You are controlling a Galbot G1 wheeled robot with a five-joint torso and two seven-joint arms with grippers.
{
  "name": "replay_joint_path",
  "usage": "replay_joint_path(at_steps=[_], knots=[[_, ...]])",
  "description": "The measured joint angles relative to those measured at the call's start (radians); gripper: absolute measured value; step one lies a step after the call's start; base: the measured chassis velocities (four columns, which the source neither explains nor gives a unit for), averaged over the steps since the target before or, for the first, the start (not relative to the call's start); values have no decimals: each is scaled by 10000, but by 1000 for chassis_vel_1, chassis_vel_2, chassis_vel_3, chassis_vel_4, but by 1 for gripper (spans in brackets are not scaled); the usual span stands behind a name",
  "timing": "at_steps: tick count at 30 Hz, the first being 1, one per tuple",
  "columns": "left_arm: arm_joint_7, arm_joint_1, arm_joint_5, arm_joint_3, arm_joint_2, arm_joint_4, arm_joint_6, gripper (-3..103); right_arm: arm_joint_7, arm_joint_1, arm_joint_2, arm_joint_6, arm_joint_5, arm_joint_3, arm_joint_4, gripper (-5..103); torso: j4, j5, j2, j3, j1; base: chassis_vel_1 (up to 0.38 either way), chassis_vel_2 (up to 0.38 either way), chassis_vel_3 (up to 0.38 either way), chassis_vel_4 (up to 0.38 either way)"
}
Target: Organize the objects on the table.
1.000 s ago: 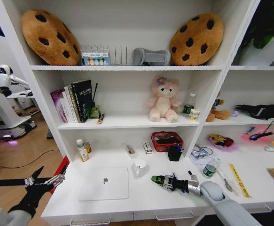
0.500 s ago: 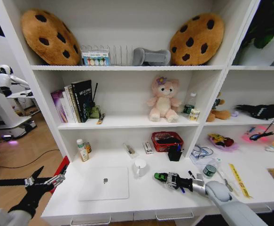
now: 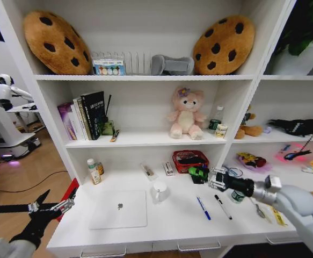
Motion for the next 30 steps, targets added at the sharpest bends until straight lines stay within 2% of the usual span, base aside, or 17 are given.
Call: replay_joint_path(at_steps=[2,6,8,10,11,14,15,18,19,21,22,25,26,28,29,30], knots=[[0,0,0,0,0,0,0,100,268,430,-148,-245,281,-135,17,36,0,1,0,0,0,0,0,0,0],[0,0,0,0,0,0,0,100,1126,2295,-710,-1129,1154,-860,-307,36,1,1,-2,1,1,0,0,0,0],[0,0,0,0,0,0,0,100,1233,2698,-835,-1281,1353,-1116,-442,36,0,1,-2,1,0,0,0,0,0],[0,0,0,0,0,0,0,100,1322,3710,-1042,-1498,1644,-2008,-822,36,-5,1,-2,1,0,0,0,0,0],[0,0,0,0,0,0,0,100,1322,3710,-1042,-1498,1644,-2008,-822,36,-5,1,-2,1,0,0,0,0,0],[0,0,0,0,0,0,1,100,1323,5795,-883,-1721,1694,-3935,-1471,36,-6,5,-2,1,0,0,0,0,0],[0,0,0,0,0,0,1,100,1323,5795,-883,-1721,1694,-3935,-1471,36,-6,5,-2,1,0,0,0,0,0],[0,0,0,1,-1,0,0,100,1323,8212,-166,-1863,1551,-6469,-2383,36,1,4,-3,2,0,0,0,0,0],[0,0,0,1,-1,0,0,100,1323,8212,-166,-1863,1551,-6469,-2383,36,1,4,-3,2,0,0,0,0,0],[3,0,0,1,2,0,0,100,1320,9666,522,-1897,1336,-7908,-3126,36,-1,7,-3,3,2,0,0,0,0],[3,0,0,1,2,0,0,100,1320,9666,522,-1897,1336,-7908,-3126,36,-1,7,-3,3,2,0,0,0,0],[0,0,0,-1,0,0,0,100,1326,11606,1983,-1932,907,-9833,-4521,36,3,-2,-2,3,3,0,0,0,0],[0,0,0,-1,0,0,0,100,1326,11606,1983,-1932,907,-9833,-4521,36,3,-2,-2,3,3,0,0,0,0],[0,1,0,0,-1,0,-1,100,1378,12310,2829,-2010,704,-10603,-5266,36,3,-1,-3,3,4,0,0,0,0],[0,1,0,0,-1,0,-1,100,1378,12310,2829,-2010,704,-10603,-5266,36,3,-1,-3,3,4,0,0,0,0],[0,0,0,0,0,1,0,100,1402,12673,3252,-2051,527,-10994,-5689,36,3,-2,-2,3,3,0,0,0,0]])
